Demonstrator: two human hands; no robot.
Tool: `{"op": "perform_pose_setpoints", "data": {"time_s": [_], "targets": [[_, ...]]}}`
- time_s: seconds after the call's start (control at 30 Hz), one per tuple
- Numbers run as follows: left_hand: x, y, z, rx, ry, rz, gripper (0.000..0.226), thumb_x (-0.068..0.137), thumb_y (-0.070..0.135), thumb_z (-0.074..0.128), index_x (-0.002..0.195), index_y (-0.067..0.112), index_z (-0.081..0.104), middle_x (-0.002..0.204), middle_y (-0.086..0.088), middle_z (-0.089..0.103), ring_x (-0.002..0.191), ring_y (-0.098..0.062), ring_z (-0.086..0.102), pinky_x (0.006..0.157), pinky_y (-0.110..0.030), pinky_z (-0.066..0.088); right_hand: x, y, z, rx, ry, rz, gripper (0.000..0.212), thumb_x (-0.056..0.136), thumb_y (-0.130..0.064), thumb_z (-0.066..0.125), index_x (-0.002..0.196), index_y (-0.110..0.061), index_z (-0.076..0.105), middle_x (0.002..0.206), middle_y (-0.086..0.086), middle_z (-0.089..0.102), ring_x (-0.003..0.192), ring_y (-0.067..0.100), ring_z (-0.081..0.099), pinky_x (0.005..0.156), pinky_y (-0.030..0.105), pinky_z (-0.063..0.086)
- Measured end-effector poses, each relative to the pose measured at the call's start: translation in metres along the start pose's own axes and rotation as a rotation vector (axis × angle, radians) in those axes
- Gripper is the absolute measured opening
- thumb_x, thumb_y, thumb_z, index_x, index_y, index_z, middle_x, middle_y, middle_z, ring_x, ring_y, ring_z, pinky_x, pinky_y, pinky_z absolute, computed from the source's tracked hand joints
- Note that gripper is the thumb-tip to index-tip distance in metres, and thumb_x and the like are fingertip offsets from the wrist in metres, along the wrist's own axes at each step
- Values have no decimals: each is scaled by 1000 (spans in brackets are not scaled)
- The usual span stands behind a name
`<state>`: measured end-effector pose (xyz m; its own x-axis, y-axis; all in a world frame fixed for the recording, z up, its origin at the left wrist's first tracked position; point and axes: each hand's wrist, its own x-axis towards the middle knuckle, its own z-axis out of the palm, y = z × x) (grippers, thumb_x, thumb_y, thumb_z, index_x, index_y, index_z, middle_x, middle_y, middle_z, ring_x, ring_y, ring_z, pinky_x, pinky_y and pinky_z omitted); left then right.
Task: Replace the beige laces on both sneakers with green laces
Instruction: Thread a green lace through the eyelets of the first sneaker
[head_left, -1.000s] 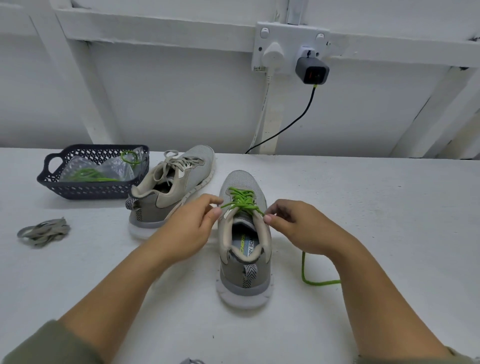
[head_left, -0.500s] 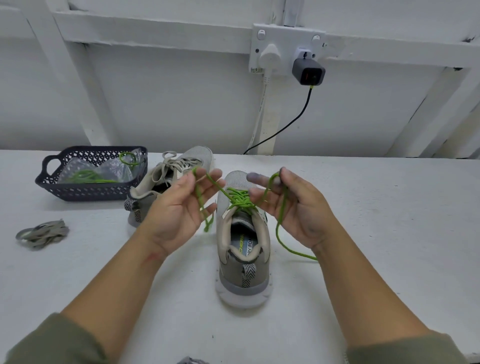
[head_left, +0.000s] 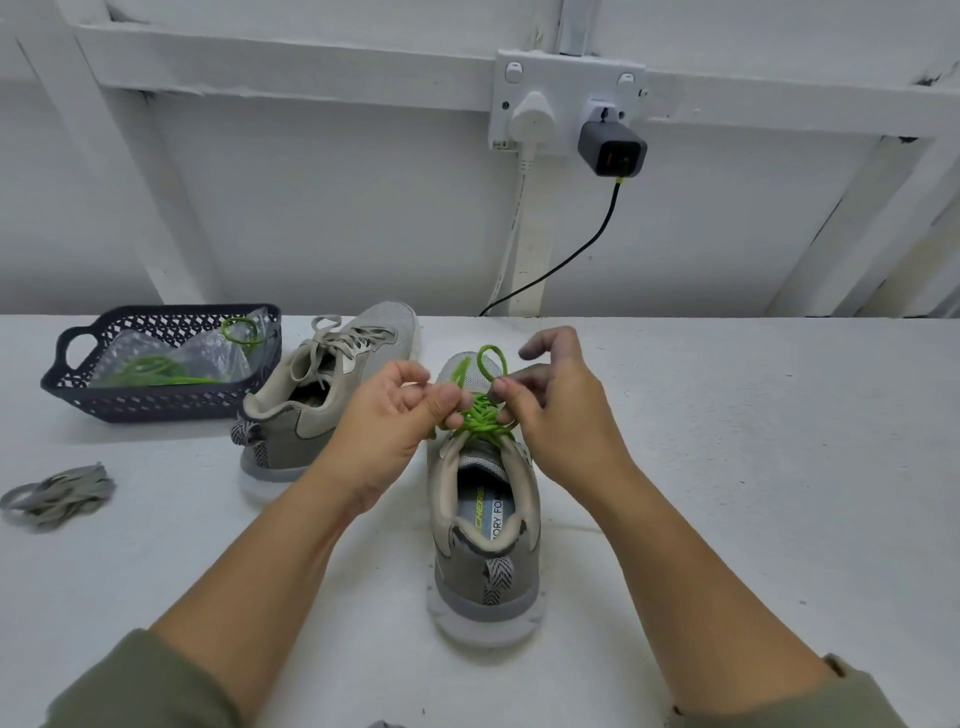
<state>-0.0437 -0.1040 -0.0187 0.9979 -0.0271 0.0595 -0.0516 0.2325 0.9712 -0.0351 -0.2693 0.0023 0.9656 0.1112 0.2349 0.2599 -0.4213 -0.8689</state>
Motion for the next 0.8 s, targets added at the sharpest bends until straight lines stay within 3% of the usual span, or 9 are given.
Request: {"op": "perform_pose_setpoints", "data": {"time_s": [0.1, 0.23, 0.3, 0.43, 0.5, 0.6, 0.7, 0.8], "targets": [[1, -3, 2, -2, -18, 46, 20, 75, 17, 61, 94, 10, 60, 74, 0, 73, 64, -4, 65, 63, -15, 50, 5, 0, 4, -88, 88, -47, 6, 90, -18, 66, 96, -21, 66, 82, -8, 70, 74, 5, 66, 71, 20, 53], [3, -6, 3, -15, -33, 73, 18, 76, 18, 60, 92, 12, 65, 73, 3, 72, 70, -4, 65, 69, -17, 51, 3, 3, 11, -52, 63, -67, 16, 91, -12, 63, 99, -22, 74, 84, -15, 68, 82, 1, 65, 77, 18, 52], [4, -7, 3, -19, 4, 79, 24, 75, 17, 62, 99, 15, 61, 71, 2, 69, 67, -6, 63, 70, -20, 52, 2, 3, 13, 13, 19, -79, 21, 91, -8, 60, 97, -25, 70, 85, -16, 68, 82, -1, 64, 75, 15, 50], [5, -4, 0, -4, -8, 27, 48, 75, 18, 64, 120, 29, 52, 74, -4, 65, 67, -8, 62, 77, -23, 54, 2, 4, 11, 8, -27, -98, 30, 92, -9, 61, 89, -33, 43, 83, -10, 66, 77, 1, 62, 69, 16, 48], [5, -2, 1, 61, 4, 20, 33, 75, 21, 65, 108, 20, 64, 74, 1, 68, 66, -7, 61, 79, -29, 52, 2, 6, 10, -8, -38, -118, 33, 91, -10, 62, 87, -32, 38, 82, -7, 65, 76, 6, 62, 71, 23, 51], [4, -1, 5, 37, 107, -13, 25, 71, 26, 68, 91, 11, 67, 69, 4, 68, 61, -6, 60, 79, -33, 49, 0, 10, 8, -31, -58, -199, 31, 88, -11, 66, 86, -31, 42, 84, -7, 63, 80, 9, 63, 74, 26, 52], [5, 0, 7, 40, 143, -37, 20, 72, 22, 71, 87, 10, 66, 67, 3, 69, 59, -5, 60, 71, -25, 52, -3, 18, 10, -158, 23, -370, 25, 85, -5, 66, 103, -22, 64, 96, -7, 68, 90, 5, 61, 83, 16, 48], [4, 2, 9, 119, 132, -4, 12, 77, 13, 74, 85, 8, 66, 64, 0, 67, 57, -5, 61, 60, -16, 52, 0, 22, 14, -335, 119, -452, 28, 84, -5, 63, 111, -9, 70, 97, 3, 68, 88, 6, 58, 82, 6, 40]]}}
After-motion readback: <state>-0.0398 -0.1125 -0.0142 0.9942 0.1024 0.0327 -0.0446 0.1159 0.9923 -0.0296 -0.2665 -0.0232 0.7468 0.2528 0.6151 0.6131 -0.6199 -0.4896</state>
